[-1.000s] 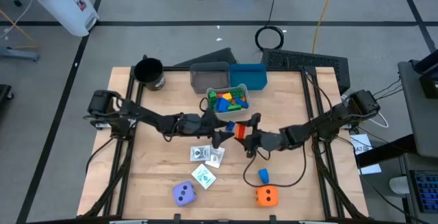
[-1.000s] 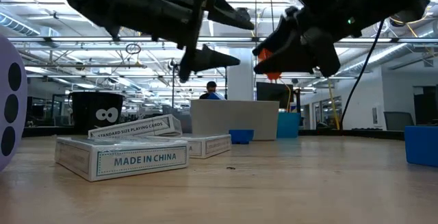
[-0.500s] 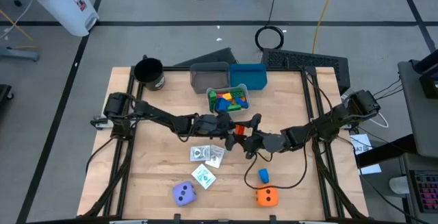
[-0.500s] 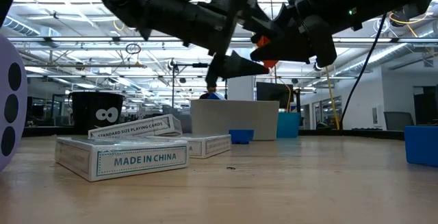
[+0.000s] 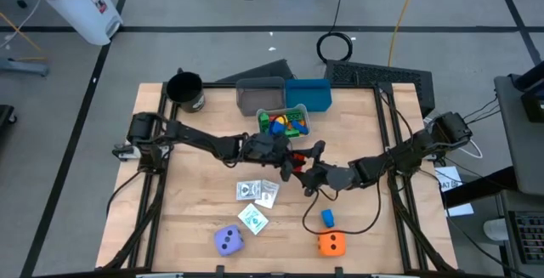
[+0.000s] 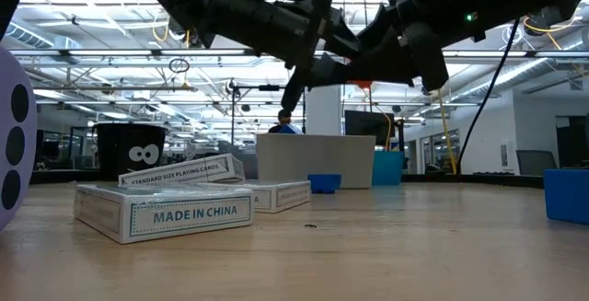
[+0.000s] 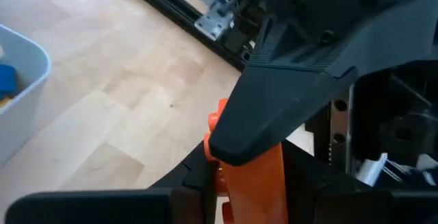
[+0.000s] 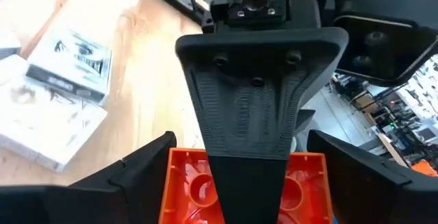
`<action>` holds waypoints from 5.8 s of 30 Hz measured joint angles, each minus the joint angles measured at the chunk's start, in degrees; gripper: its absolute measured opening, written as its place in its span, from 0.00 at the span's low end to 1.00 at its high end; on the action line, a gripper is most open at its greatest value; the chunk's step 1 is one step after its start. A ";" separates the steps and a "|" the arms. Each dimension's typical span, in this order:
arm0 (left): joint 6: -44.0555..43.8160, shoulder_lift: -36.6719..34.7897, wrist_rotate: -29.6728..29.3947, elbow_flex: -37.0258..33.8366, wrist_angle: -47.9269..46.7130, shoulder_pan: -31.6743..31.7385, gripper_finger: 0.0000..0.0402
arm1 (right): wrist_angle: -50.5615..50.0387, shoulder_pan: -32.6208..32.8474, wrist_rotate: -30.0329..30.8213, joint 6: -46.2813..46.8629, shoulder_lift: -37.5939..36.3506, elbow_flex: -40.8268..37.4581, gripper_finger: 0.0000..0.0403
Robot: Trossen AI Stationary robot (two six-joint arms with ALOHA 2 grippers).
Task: Pick & Place Toys
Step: Put the orange game piece into the gray bin, then put the blue game piece into the gray bin
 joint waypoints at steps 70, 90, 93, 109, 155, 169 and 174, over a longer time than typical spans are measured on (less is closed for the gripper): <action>4.29 -3.77 -0.65 -0.08 -7.57 14.20 0.55 | -12.34 -2.26 -0.06 21.84 -19.59 -10.32 0.79; 16.93 -7.99 -10.64 -0.10 -15.03 -3.07 0.54 | -12.35 -2.26 -0.06 23.54 -19.59 -10.30 0.79; 10.14 -5.74 -13.72 -0.08 -15.43 -4.59 0.56 | -12.40 -2.26 -0.06 23.48 -19.59 -10.28 0.79; 5.04 4.90 -29.01 -0.10 -17.73 -7.13 0.77 | -12.20 -2.28 -0.06 23.37 -19.59 -10.26 0.79; 3.53 12.94 -20.38 -0.08 -7.60 -4.30 0.37 | -12.27 -2.28 -0.06 23.83 -19.61 -10.26 0.79; 11.82 -10.80 -29.63 0.05 -25.85 -6.10 0.37 | -12.40 -2.27 -0.05 23.41 -19.61 -10.26 0.79; 8.79 -17.23 -38.77 0.05 -38.01 -4.52 0.38 | -12.33 -2.27 -0.04 23.39 -19.61 -10.26 0.79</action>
